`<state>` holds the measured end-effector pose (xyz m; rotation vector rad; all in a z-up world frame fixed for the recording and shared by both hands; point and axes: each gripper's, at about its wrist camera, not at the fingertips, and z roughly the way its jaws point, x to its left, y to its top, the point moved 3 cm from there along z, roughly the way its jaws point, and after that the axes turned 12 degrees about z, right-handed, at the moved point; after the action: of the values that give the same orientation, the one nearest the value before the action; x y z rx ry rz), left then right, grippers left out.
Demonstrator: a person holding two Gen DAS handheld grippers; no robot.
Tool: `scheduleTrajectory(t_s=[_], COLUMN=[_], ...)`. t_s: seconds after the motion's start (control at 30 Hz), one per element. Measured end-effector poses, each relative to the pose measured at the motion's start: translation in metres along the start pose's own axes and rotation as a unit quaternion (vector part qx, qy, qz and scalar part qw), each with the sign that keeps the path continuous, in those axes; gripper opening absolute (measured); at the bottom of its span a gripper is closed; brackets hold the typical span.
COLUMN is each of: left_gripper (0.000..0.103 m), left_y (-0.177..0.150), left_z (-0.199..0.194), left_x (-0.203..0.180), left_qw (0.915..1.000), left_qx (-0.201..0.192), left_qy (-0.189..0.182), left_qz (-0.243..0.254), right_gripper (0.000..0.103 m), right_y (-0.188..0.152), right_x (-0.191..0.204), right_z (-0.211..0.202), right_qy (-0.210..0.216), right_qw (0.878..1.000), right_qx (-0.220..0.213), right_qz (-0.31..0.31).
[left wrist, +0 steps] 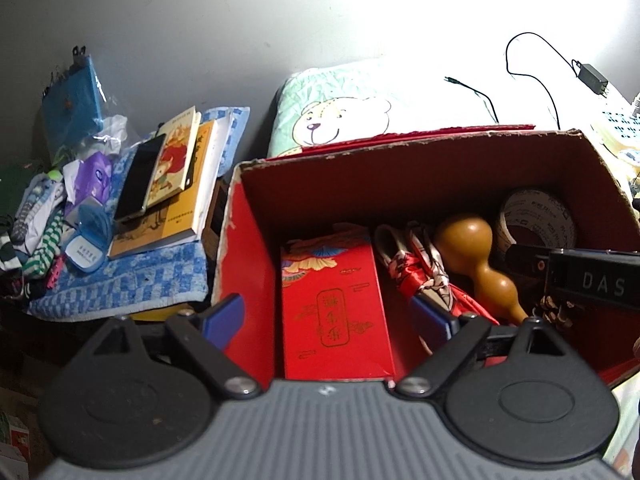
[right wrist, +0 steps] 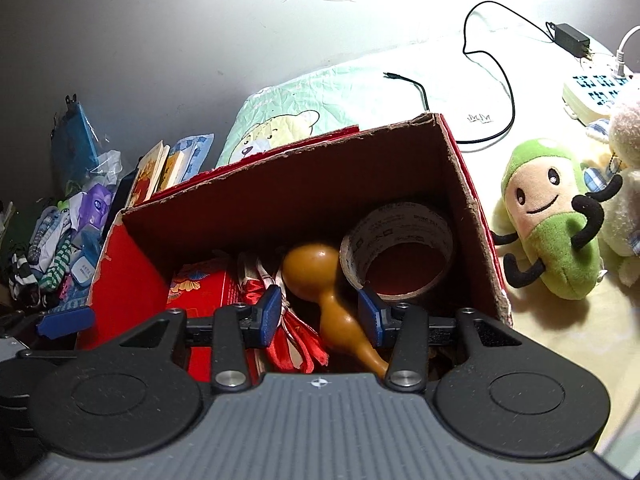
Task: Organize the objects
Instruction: 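Withdraw the open right gripper up out of the red box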
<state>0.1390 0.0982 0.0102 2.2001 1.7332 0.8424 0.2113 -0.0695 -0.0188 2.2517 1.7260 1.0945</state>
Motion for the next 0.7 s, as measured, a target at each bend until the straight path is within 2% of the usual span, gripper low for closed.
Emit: scheduleTrajectory(t_s=[0.3,0.43,0.7], left_gripper=[0.091,0.095,0.095], left_y=[-0.011,-0.016,-0.028], left_z=[-0.012,-0.016,-0.016], left_x=[0.003,0.004,-0.001], left_qw=[0.9996,0.9992,0.9993], left_qx=[-0.015,-0.023,-0.009], left_qy=[-0.01,-0.002,0.013], left_qz=[-0.023,-0.033,-0.033], right_gripper=[0.048,0.048,0.049], right_y=[-0.015,-0.021,-0.033], right_x=[0.001,0.002,0.005], right_z=[-0.017,-0.026,-0.036], right_qy=[-0.011,-0.014,-0.019], right_qw=[0.999,0.999,0.998], right_qx=[-0.021,-0.031,-0.045], right_qz=[-0.022,-0.027,-0.038])
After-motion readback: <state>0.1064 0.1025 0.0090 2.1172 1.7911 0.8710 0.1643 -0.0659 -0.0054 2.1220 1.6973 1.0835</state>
